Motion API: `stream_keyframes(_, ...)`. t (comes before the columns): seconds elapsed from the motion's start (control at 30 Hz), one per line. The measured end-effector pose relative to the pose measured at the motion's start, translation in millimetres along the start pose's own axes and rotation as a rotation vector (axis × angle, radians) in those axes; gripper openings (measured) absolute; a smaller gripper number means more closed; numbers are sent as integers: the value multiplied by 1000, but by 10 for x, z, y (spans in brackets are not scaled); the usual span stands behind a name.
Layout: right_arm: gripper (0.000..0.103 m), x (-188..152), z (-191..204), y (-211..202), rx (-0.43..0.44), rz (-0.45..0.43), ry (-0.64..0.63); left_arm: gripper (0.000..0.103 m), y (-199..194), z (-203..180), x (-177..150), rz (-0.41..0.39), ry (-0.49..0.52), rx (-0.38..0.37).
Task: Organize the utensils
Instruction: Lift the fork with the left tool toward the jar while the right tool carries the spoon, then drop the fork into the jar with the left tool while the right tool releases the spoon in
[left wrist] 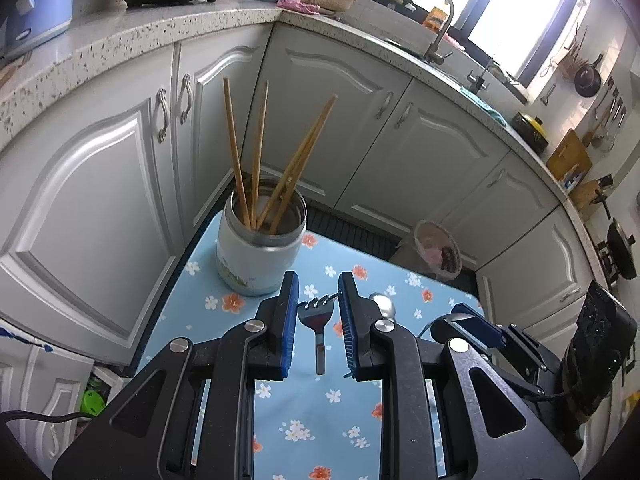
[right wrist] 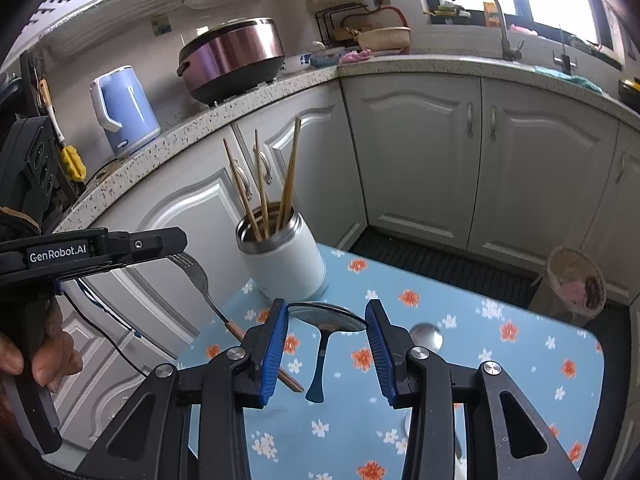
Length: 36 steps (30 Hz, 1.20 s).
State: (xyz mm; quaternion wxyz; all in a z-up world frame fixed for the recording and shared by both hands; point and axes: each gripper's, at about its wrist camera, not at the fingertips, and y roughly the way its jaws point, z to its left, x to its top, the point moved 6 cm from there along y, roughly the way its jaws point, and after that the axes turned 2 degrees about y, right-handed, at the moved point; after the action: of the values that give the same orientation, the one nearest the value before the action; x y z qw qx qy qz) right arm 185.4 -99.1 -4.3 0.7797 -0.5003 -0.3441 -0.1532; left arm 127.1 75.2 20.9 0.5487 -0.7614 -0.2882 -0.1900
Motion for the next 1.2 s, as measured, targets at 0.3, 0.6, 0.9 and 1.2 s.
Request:
stream_keyframes(0.3,38,620,160,-109,2,-55,-66,19,-361,15,676,-88,3,3)
stream_keyframes(0.6,38,1324,419,-112,28,-119,-111,19,-543,156,1335,-174,28,80)
stream_keyframes(0.9,38,1607,658,407,52,-80,-143,19,-221,365,1448,-142,34,143)
stream_keyframes(1.2,38,1356,576,1086,54,29,-123,19,207,502,1231,-72,28,173)
